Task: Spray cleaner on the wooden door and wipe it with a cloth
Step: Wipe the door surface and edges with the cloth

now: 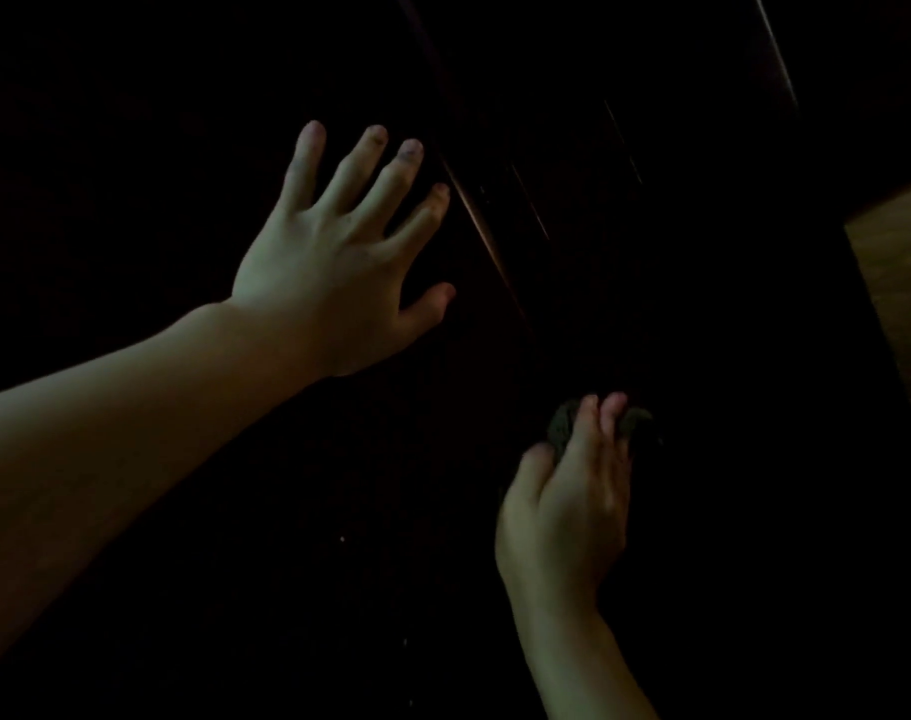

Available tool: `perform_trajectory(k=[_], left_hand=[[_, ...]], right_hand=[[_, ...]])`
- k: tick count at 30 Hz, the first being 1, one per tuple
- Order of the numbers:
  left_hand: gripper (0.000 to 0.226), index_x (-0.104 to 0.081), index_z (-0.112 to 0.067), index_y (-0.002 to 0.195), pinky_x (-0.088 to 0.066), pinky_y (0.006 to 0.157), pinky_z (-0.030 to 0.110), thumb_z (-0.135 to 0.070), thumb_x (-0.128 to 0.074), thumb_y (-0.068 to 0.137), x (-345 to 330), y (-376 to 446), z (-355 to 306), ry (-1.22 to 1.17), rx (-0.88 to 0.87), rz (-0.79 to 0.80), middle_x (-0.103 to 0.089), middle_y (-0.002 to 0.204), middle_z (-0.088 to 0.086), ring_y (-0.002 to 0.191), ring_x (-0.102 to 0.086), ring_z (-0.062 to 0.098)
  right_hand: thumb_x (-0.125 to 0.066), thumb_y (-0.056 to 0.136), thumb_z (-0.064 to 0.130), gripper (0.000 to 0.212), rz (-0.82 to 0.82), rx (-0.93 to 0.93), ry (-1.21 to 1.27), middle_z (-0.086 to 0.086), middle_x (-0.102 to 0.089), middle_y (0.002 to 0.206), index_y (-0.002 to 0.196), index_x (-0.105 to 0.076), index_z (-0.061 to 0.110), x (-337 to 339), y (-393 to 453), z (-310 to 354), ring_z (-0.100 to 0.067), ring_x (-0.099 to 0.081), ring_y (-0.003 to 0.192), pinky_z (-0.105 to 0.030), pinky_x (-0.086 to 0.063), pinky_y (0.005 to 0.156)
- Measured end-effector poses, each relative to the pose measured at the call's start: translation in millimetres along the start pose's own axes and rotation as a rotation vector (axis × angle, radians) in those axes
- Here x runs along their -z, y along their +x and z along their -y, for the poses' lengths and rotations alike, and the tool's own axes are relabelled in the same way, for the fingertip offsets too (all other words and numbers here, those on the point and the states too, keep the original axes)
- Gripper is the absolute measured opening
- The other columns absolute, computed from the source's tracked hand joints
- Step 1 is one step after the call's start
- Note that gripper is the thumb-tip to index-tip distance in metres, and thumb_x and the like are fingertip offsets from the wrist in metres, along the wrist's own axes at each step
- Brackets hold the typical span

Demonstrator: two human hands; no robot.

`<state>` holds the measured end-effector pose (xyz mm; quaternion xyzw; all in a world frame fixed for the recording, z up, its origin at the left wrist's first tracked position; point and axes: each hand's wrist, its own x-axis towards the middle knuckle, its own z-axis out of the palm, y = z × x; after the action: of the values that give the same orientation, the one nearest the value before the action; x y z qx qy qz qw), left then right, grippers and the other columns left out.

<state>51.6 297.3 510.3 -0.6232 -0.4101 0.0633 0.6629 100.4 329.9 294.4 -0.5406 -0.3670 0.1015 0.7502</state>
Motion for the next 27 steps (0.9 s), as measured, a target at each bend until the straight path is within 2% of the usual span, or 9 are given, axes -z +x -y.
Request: perform_trajectory(k=[3,5,9,14,16,18,22,24,27], left_hand=[[0.083,-0.019,-0.018,0.150,-0.004,0.116,0.058,-0.070,-0.010,0.086,-1.1,-6.0,-5.3,0.000,0.018,-0.014,-0.012,0.158,0.014,0.147,-0.006,0.033],[0.083,-0.020,-0.017,0.150,-0.005,0.116,0.058,-0.069,-0.012,0.085,-2.3,-11.7,-9.8,-0.009,0.012,-0.018,-0.014,0.158,0.014,0.147,-0.008,0.033],[0.080,-0.020,-0.018,0.150,-0.006,0.116,0.059,-0.067,-0.013,0.087,-5.8,-26.8,-15.1,-0.019,-0.019,-0.024,-0.014,0.158,0.014,0.147,-0.008,0.033],[0.076,-0.025,-0.016,0.150,-0.008,0.115,0.060,-0.063,-0.017,0.090,-4.1,-53.9,-20.2,-0.030,-0.056,0.002,-0.017,0.157,0.016,0.146,-0.012,0.035],[0.074,-0.027,-0.016,0.149,-0.009,0.116,0.059,-0.061,-0.019,0.091,-3.6,-68.4,-22.6,-0.029,-0.074,0.016,-0.018,0.157,0.016,0.146,-0.013,0.035],[0.070,-0.031,-0.017,0.148,-0.010,0.117,0.057,-0.058,-0.024,0.091,-2.5,-77.7,-19.6,-0.064,-0.089,0.018,-0.021,0.156,0.016,0.145,-0.016,0.034],[0.058,-0.042,-0.017,0.143,-0.016,0.117,0.052,-0.045,-0.038,0.093,1.5,-92.3,8.1,-0.132,-0.064,-0.053,-0.030,0.153,0.016,0.143,-0.023,0.034],[0.054,-0.044,-0.015,0.142,-0.017,0.117,0.053,-0.041,-0.041,0.094,2.9,-97.2,19.5,-0.150,-0.048,-0.083,-0.031,0.152,0.017,0.142,-0.025,0.035],[0.055,-0.041,-0.013,0.143,-0.013,0.118,0.053,-0.041,-0.037,0.096,2.6,-100.8,20.9,-0.129,-0.046,-0.071,-0.029,0.153,0.018,0.143,-0.023,0.035]], right_hand=[[-0.030,0.085,0.033,0.064,0.094,0.278,0.045,-0.009,-0.030,0.154,0.144,-0.038,0.009,-2.0,34.3,34.6,-0.026,-0.030,0.141,-0.036,-0.020,0.117],[-0.028,0.087,0.034,0.064,0.137,0.343,0.048,-0.008,-0.025,0.156,0.147,-0.033,0.011,-4.0,40.8,39.4,-0.021,-0.023,0.144,-0.034,-0.015,0.119],[-0.034,0.087,0.033,0.061,-0.017,0.115,0.015,-0.009,-0.030,0.154,0.141,-0.042,0.007,-1.5,9.1,-9.6,-0.025,-0.030,0.141,-0.040,-0.024,0.117],[-0.029,0.089,0.036,0.064,0.067,-0.122,0.022,-0.003,-0.012,0.160,0.149,-0.027,0.013,4.6,-9.7,-22.9,-0.021,-0.014,0.147,-0.037,-0.014,0.120],[-0.029,0.089,0.034,0.064,0.067,-0.086,0.037,-0.007,-0.016,0.159,0.148,-0.027,0.010,5.2,-12.2,-11.4,-0.025,-0.018,0.146,-0.036,-0.015,0.119],[-0.032,0.087,0.030,0.064,0.087,0.036,0.063,-0.010,-0.021,0.157,0.147,-0.030,0.008,4.1,-9.3,10.4,-0.029,-0.024,0.143,-0.036,-0.017,0.118],[-0.034,0.088,0.026,0.063,0.186,0.335,0.099,-0.009,-0.017,0.158,0.148,-0.029,0.010,0.6,-11.6,59.1,-0.025,-0.015,0.146,-0.035,-0.011,0.120],[-0.035,0.087,0.029,0.062,0.108,0.283,0.087,-0.012,-0.024,0.156,0.146,-0.035,0.008,-4.2,-15.9,48.8,-0.027,-0.022,0.144,-0.038,-0.017,0.119],[-0.032,0.088,0.036,0.064,0.026,0.028,0.063,-0.014,-0.027,0.155,0.145,-0.035,0.006,-4.6,-18.0,13.3,-0.030,-0.029,0.141,-0.041,-0.022,0.117]])
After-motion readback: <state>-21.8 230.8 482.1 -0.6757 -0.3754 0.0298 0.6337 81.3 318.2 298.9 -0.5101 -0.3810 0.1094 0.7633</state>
